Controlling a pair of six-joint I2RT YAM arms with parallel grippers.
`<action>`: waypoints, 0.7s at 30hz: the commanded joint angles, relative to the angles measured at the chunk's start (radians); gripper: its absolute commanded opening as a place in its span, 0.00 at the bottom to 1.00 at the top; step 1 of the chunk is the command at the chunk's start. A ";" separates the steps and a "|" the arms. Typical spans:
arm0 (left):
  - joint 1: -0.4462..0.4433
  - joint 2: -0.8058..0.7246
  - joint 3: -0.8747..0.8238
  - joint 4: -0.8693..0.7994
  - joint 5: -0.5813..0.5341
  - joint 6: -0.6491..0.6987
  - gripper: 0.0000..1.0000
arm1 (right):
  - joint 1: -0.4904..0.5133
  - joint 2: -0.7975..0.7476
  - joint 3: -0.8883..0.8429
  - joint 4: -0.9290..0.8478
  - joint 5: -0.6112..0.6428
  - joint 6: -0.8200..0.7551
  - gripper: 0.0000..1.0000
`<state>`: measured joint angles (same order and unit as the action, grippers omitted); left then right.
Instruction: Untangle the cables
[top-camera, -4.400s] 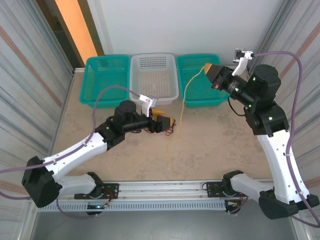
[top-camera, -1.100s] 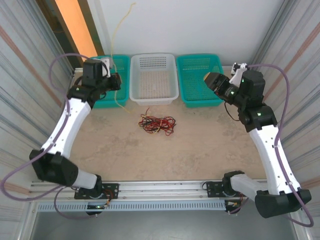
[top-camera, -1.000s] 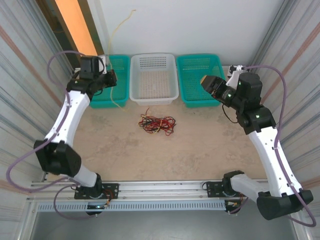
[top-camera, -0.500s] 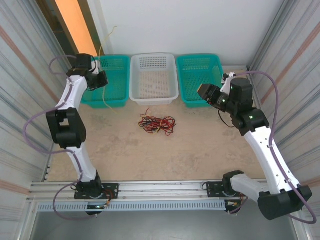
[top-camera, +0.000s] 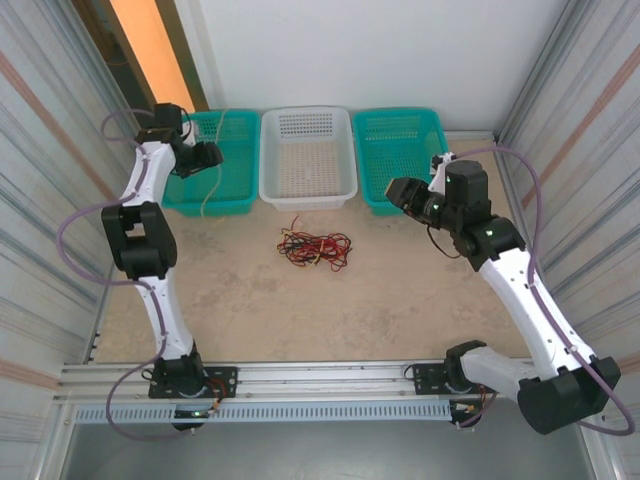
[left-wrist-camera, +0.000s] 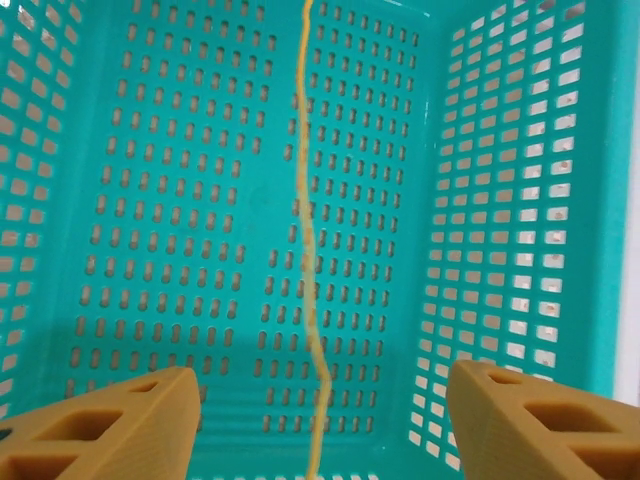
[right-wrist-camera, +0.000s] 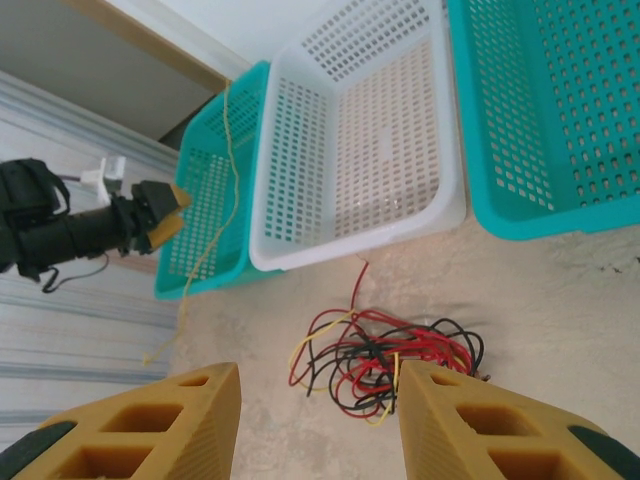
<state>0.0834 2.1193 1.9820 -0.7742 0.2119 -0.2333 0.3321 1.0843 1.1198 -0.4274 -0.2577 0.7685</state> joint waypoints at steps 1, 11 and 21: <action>0.004 -0.107 -0.022 -0.015 -0.028 -0.009 0.64 | 0.020 -0.005 -0.009 0.010 0.026 -0.035 0.45; -0.016 -0.314 -0.281 0.079 0.076 -0.095 0.27 | 0.078 -0.017 -0.018 -0.013 0.069 -0.049 0.45; -0.083 -0.571 -0.682 0.135 -0.113 -0.097 0.41 | 0.117 -0.015 -0.029 -0.009 0.084 -0.051 0.45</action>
<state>-0.0032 1.6268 1.3857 -0.6697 0.1394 -0.2962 0.4370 1.0828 1.0988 -0.4362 -0.1959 0.7467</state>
